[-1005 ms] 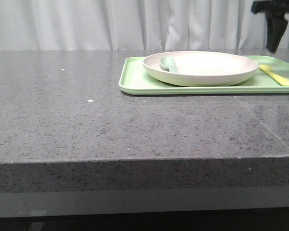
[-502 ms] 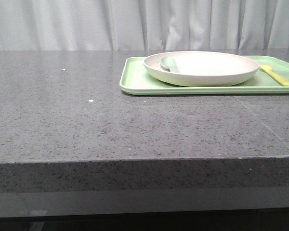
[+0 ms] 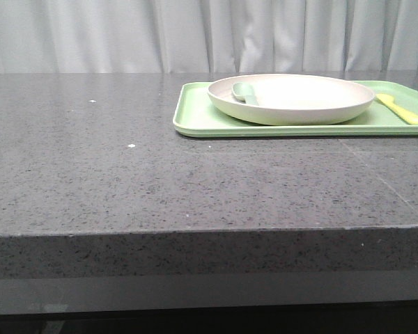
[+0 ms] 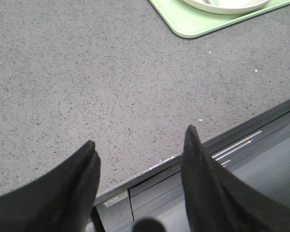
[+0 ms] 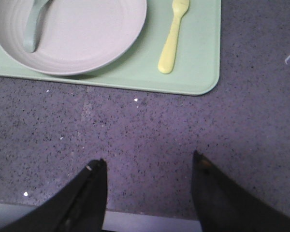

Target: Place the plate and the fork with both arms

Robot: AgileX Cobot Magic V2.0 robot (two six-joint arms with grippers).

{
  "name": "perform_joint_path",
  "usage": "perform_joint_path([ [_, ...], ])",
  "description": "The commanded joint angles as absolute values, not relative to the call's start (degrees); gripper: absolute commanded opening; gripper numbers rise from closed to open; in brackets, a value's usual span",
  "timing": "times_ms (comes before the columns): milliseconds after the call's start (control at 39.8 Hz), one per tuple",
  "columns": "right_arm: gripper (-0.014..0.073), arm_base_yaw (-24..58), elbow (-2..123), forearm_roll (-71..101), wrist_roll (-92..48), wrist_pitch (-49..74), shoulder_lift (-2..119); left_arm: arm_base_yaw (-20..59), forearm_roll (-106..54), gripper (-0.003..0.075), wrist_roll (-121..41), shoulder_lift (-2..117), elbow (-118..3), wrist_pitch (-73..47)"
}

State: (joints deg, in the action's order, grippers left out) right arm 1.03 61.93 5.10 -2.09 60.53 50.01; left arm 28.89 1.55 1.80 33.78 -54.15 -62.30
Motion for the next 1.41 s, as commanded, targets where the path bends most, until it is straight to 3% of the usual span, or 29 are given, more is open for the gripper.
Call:
perform_joint_path([
  [0, 0.0426, 0.95, 57.97, 5.46, -2.85, 55.24, 42.49, 29.29, 3.71, 0.0373, 3.9, 34.02, -55.39, -58.87],
  [126, 0.0426, 0.95, 52.94, 5.46, -2.85, 54.63, 34.17, 29.29, 11.08, 0.0344, 13.46, 34.02, -55.39, -58.64],
  [301, 0.0426, 0.95, 49.31, 5.46, -2.85, 54.69, 27.36, 29.29, 12.99, 0.0304, 14.09, 34.02, -55.39, -57.83],
  [377, 0.0412, 0.95, 48.84, 5.46, -2.85, 54.69, 25.75, 29.29, 12.99, 0.0253, 14.09, 34.02, -55.39, -57.85],
  [427, 0.0364, 0.95, 48.84, 5.46, -2.85, 54.73, 25.25, 29.29, 12.99, 0.0176, 14.09, 34.02, -55.39, -57.85],
  [553, 0.0136, 0.95, 48.84, 5.46, -2.85, 54.61, 25.05, 29.29, 12.99, -0.0002, 14.09, 34.02, -55.39, -57.35],
  [578, 0.0068, 0.95, 48.84, 5.46, -2.85, 54.4, 25.05, 29.29, 12.99, -0.0016, 14.09, 34.02, -55.39, -57.35],
  [678, -0.0072, 0.95, 48.84, 5.46, -2.85, 53.31, 25.05, 29.29, 12.99, -0.0018, 14.09, 34.02, -55.39, -57.45],
  [1155, -0.0069, 0.95, 48.84, 6.0, -2.76, 53.43, 25.05, 29.27, 13.7, -0.0018, 14.09, 32.72, -52.87, -54.39],
  [1381, -0.0069, 0.89, 48.84, 6.0, -2.76, 53.41, 25.05, 18.88, 14.66, -0.0018, 14.09, 26.39, -40.97, -40.6],
])
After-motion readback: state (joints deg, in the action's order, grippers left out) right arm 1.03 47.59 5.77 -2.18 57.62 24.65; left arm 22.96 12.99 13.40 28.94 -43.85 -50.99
